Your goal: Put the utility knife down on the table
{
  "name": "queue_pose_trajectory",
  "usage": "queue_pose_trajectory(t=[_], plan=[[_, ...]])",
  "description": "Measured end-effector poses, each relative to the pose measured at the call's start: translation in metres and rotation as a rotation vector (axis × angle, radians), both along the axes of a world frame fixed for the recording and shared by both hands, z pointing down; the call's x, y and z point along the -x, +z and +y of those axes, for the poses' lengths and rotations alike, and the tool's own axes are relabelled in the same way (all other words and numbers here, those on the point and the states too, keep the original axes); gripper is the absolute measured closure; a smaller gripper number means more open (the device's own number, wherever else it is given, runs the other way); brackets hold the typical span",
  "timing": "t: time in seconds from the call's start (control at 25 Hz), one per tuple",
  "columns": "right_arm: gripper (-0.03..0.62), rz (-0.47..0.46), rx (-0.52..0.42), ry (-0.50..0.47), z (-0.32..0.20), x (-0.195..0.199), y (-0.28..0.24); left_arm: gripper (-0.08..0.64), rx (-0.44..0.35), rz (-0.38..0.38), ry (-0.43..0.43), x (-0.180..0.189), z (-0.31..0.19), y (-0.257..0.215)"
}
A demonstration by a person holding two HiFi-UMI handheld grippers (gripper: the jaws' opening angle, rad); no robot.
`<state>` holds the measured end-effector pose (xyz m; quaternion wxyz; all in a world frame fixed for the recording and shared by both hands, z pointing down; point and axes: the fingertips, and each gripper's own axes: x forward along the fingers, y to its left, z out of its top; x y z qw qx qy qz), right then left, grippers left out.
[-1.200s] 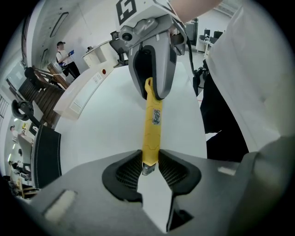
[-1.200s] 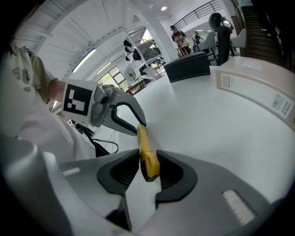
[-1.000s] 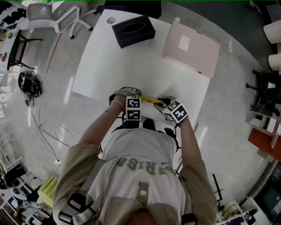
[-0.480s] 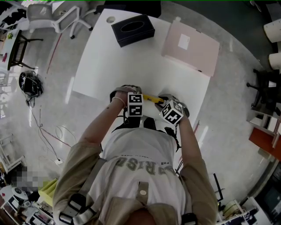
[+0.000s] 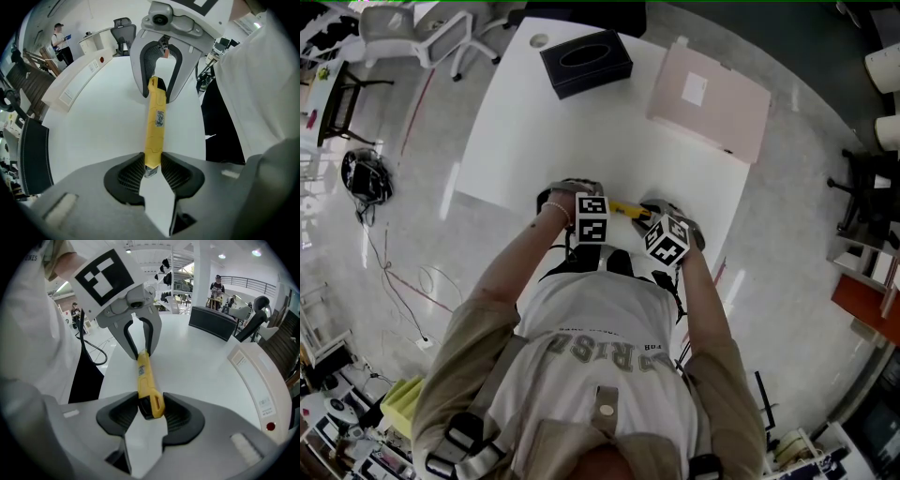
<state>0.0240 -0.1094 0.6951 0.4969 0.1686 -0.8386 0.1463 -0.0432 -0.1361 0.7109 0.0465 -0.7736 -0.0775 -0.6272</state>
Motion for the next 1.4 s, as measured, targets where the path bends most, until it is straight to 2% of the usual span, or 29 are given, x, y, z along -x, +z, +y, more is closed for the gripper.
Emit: queue_pose_trajectory(t=[0.52, 0.84, 1.4], plan=[[0.430, 0.005, -0.006, -0.008, 0.0017, -0.0062, -0.0012, 0.442, 0.010, -0.023, 0.017, 0.0002, 0.0013, 0.0011], [0.423, 0.012, -0.032, -0.025, 0.0013, -0.0093, -0.0056, 0.442, 0.026, -0.062, 0.029, 0.0011, 0.0008, 0.0023], [0.437, 0.068, -0.054, -0.069, -0.0012, -0.0092, 0.0039, 0.442, 0.029, -0.053, 0.016, 0.0009, 0.0005, 0.0004]])
